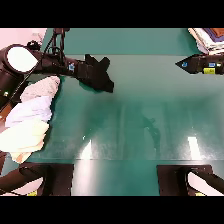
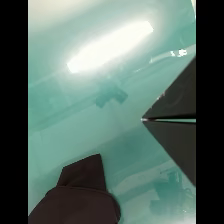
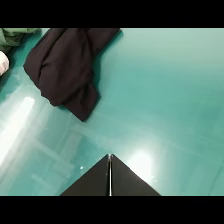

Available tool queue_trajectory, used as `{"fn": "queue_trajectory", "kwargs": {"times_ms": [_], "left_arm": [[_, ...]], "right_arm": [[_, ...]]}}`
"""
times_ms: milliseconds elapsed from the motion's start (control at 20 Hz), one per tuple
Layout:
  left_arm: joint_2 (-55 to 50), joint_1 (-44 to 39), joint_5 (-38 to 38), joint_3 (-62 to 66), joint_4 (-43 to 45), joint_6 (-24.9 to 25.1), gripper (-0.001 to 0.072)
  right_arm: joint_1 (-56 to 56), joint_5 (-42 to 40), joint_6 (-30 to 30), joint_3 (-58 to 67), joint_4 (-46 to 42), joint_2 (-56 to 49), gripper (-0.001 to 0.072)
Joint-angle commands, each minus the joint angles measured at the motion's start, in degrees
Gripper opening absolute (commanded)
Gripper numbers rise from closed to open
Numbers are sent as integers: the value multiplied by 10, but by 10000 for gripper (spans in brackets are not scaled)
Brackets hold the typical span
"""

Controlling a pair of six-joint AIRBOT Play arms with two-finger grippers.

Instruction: Fold the shirts.

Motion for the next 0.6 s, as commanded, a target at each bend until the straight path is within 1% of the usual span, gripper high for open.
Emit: {"fn": "queue_trajectory", "kwargs": {"times_ms": [0, 550], "left_arm": [[0, 0, 0, 0, 0, 0, 29], [0, 0, 5, 0, -8, -5, 29]], "right_arm": [[0, 0, 0, 0, 0, 0, 15], [0, 0, 0, 0, 0, 0, 15]]}}
